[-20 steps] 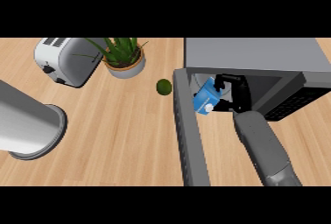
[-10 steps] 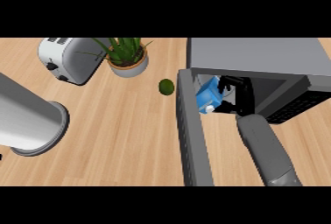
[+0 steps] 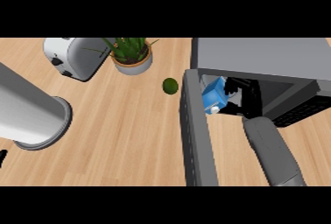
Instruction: Pick up the milk, place it into the microwave and close the microwave
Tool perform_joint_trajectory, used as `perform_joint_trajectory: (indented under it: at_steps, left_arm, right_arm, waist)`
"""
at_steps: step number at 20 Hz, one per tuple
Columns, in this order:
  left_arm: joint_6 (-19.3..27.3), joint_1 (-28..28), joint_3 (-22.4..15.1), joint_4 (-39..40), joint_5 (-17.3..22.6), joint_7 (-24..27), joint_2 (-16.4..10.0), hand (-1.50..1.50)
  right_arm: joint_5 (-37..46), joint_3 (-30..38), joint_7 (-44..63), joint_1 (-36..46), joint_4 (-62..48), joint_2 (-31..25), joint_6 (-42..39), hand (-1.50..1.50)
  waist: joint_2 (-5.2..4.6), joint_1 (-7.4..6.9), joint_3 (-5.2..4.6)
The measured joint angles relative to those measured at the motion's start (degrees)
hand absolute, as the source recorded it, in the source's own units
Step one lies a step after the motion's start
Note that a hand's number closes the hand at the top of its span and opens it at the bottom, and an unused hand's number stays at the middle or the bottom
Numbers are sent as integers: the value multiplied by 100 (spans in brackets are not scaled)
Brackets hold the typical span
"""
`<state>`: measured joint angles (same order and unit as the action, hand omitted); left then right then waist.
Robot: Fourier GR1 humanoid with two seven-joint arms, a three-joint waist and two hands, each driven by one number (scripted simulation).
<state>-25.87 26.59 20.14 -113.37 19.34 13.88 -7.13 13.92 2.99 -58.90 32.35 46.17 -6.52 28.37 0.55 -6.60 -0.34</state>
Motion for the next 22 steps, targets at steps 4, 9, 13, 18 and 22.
perform_joint_trajectory:
  at_steps: [4,9,13,18,22]
  left_arm:
    - [10,-79,-12,58,-14,-22,-19,-150]
    - [30,-203,-42,138,-39,-51,-36,-150]
    - [42,-284,-63,195,-70,-78,-56,-150]
    - [35,-416,-55,333,-96,-62,-102,-150]
    - [39,-549,-40,480,-123,-14,-125,-150]
  right_arm:
    - [157,-7,20,-75,103,-72,97,150]
    - [428,-109,22,-174,133,-153,165,-150]
    - [734,-193,105,-112,-69,-76,358,-150]
    - [773,150,939,518,-913,-31,642,-150]
    - [868,315,1587,1170,-1671,-79,798,-150]
  waist:
    - [-25,-59,-18]
    - [-68,-130,-26]
    - [-154,-214,-9]
    - [-331,-303,21]
    - [-376,-311,25]
